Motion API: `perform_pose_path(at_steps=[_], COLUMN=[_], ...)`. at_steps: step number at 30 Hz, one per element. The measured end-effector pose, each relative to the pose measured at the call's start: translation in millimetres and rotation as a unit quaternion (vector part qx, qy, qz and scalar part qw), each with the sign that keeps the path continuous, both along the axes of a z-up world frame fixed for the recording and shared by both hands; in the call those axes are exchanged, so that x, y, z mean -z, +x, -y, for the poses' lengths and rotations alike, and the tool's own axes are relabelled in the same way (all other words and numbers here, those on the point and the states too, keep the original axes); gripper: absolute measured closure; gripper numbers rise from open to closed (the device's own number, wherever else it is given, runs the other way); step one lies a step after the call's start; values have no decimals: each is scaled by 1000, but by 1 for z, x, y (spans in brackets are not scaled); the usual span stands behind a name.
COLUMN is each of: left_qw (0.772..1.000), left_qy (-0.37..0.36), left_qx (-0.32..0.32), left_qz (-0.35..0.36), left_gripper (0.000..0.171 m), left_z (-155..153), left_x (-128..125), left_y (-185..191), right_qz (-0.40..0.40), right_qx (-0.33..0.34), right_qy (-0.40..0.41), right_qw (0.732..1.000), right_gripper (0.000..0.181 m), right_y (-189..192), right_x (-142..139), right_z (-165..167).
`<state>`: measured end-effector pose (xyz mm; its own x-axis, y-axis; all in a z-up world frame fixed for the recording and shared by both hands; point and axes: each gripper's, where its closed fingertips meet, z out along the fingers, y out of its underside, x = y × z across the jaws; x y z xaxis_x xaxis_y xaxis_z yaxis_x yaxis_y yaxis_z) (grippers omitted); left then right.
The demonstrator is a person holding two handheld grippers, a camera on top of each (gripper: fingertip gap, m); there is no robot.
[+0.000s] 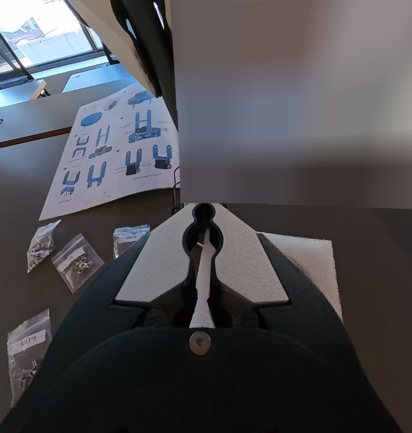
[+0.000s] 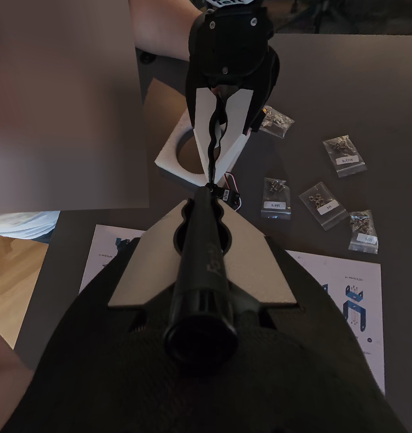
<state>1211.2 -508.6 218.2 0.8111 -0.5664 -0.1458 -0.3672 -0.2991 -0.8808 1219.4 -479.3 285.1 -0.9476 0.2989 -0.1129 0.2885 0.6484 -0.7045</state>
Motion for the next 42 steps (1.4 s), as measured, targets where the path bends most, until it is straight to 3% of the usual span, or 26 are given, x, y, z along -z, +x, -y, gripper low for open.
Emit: perform_pose_path(at_steps=[42], left_qw=[1000], left_qy=[-2], left_qx=[3], left_qz=[-5], left_gripper=[171], left_z=[-1], left_x=[0], left_y=[4], right_qz=[19], right_qx=[-59], right_qy=[133], right_qw=[989], right_gripper=[165], right_y=[-9], right_x=[8], right_z=[20])
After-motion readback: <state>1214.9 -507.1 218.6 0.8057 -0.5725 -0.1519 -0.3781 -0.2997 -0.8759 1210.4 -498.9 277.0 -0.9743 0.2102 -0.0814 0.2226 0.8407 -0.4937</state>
